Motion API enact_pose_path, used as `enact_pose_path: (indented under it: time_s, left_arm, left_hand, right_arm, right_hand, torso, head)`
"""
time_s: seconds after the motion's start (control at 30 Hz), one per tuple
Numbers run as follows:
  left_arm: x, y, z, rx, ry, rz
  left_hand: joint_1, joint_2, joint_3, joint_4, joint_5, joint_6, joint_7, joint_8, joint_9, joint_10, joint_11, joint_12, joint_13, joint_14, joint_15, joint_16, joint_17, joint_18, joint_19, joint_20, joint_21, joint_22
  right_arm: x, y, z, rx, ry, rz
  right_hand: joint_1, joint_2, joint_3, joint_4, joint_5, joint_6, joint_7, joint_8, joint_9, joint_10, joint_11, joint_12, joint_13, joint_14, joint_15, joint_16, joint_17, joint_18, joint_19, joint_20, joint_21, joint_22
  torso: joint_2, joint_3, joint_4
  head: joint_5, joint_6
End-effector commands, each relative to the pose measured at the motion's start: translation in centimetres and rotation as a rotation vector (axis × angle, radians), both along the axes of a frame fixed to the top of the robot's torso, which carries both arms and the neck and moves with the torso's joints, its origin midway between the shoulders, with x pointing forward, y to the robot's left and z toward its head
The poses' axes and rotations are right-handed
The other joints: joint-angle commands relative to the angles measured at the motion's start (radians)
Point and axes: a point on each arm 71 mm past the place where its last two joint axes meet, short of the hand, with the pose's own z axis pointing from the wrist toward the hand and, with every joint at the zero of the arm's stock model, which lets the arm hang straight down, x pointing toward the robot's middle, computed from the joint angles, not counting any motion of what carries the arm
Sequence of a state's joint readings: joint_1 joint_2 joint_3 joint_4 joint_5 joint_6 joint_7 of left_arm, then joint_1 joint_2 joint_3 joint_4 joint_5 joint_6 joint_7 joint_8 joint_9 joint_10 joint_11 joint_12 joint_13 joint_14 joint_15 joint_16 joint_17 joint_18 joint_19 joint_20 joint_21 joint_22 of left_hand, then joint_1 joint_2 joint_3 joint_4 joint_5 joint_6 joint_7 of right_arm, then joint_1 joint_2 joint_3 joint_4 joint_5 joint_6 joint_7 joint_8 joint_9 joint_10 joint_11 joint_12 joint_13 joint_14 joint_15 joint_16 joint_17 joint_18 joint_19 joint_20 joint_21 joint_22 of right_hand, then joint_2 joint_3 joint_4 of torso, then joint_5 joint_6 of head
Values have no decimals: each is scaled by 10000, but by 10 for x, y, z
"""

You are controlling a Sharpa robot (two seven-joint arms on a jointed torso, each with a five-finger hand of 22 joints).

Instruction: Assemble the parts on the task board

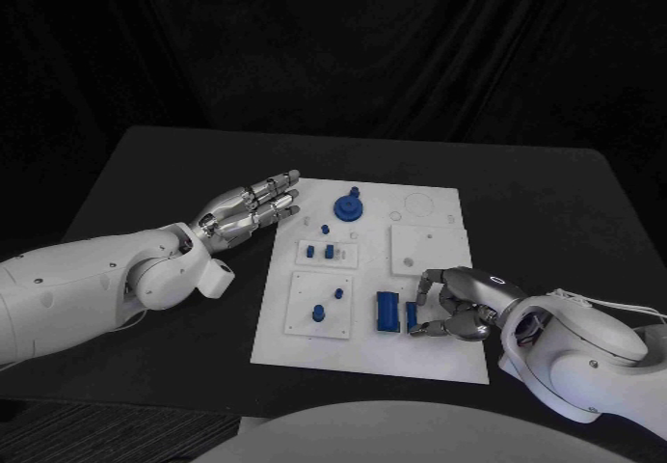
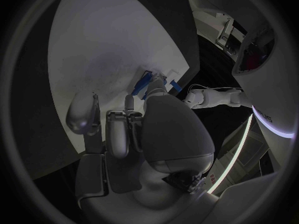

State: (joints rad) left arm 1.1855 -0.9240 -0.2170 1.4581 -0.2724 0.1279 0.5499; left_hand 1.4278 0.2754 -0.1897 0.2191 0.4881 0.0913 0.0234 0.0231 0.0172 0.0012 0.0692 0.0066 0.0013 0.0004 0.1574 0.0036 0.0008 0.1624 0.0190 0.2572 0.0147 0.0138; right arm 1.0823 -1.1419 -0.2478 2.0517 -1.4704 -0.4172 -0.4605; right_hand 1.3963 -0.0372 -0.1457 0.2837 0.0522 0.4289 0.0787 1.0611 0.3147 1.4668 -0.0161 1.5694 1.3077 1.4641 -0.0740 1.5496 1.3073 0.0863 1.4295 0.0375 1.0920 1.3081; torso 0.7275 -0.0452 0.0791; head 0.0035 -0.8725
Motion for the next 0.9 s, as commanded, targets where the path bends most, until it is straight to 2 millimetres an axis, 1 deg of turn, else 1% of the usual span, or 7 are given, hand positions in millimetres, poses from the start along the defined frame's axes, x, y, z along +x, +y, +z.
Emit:
enact_pose_path:
  time_s: [0.03, 0.57, 0.63, 0.67, 0.7, 0.8, 0.9]
  left_arm:
    - [-1, -2, 0, -120, -25, -107]
    - [-1, -2, 0, -130, -22, -120]
    - [-1, -2, 0, -129, -23, -116]
    - [-1, -2, 0, -128, -24, -113]
    - [-1, -2, 0, -128, -25, -109]
    - [-1, -1, 1, -127, -31, -93]
    - [-2, 0, 1, -133, -60, -45]
  left_hand:
    - [102, 31, 4, -54, 40, 40, 19, 30, 17, -12, 5, -66, -13, -4, 45, -36, -8, 128, 17, 69, 47, 12]
    - [128, 22, 25, -104, 85, 38, 20, 28, 16, -12, 8, -66, -13, -4, 50, -36, -8, 127, 20, 74, 49, 13]
    - [128, 22, 25, -104, 85, 38, 20, 28, 16, -12, 8, -66, -13, -4, 50, -36, -8, 127, 20, 74, 49, 13]
    - [128, 22, 25, -104, 85, 38, 20, 28, 16, -12, 8, -66, -13, -4, 50, -36, -8, 127, 20, 74, 49, 13]
    - [128, 22, 25, -104, 85, 38, 20, 28, 16, -12, 8, -66, -13, -4, 50, -36, -8, 127, 20, 74, 49, 13]
    - [128, 22, 25, -104, 85, 38, 20, 28, 16, -12, 8, -66, -13, -4, 50, -36, -8, 127, 20, 74, 49, 13]
    - [133, 19, 30, -117, 95, 45, 18, 30, 18, -12, 11, -66, -13, -4, 50, -36, -8, 126, 15, 74, 46, 10]
  right_arm:
    - [1, -3, -1, -157, -122, -257]
    - [1, -1, -6, -421, 63, -173]
    - [0, -1, -5, -320, -14, -148]
    - [0, -1, -4, -247, -73, -136]
    - [0, -1, -4, -179, -131, -128]
    - [-1, -3, 0, 129, -407, -116]
    - [-2, -7, 7, 691, -888, -229]
  right_hand:
    - [254, 44, -46, -85, -14, 102, -10, 162, 113, 1040, 38, 14, 2631, 970, 9, 65, 2229, 33, 40, -2, -17, 1441]
    - [572, -58, -516, 37, -37, 87, -154, 1290, 1028, 1040, -73, 14, 2631, 977, -84, 77, 2262, 40, 22, -88, -73, 1431]
    - [429, -236, -593, 82, -34, 44, -173, 1375, 1125, 1040, -90, 14, 2631, 975, -97, 74, 2256, 38, 24, -99, -68, 1433]
    - [163, -501, -655, 116, -31, 9, -191, 1424, 1193, 1040, -105, 14, 2631, 975, -110, 74, 2256, 37, 28, -110, -59, 1435]
    - [90, -560, -622, 111, -30, -3, -201, 1443, 1222, 1040, -114, 14, 2631, 975, -116, 74, 2255, 36, 30, -115, -55, 1437]
    - [-838, -1170, -607, 145, -18, -18, -248, 1514, 1362, 1040, -155, 14, 2631, 981, -152, 83, 2280, 31, 43, -148, -30, 1444]
    - [-1577, -1367, -669, 151, -30, 44, -288, 1521, 1450, 1040, -189, 14, 2631, 987, -183, 91, 2302, 22, 60, -176, 17, 1456]
  torso:
    - [2, 0, 2]
    - [3, 0, 3]
    - [0, 0, 0]
    - [0, 1, -1]
    - [-4, 2, -1]
    - [-8, 3, -2]
    - [-12, 1, 7]
  head:
    - [2, -2]
    - [4, -2]
    - [7, -2]
    - [8, -2]
    - [11, -2]
    - [20, -2]
    - [30, -2]
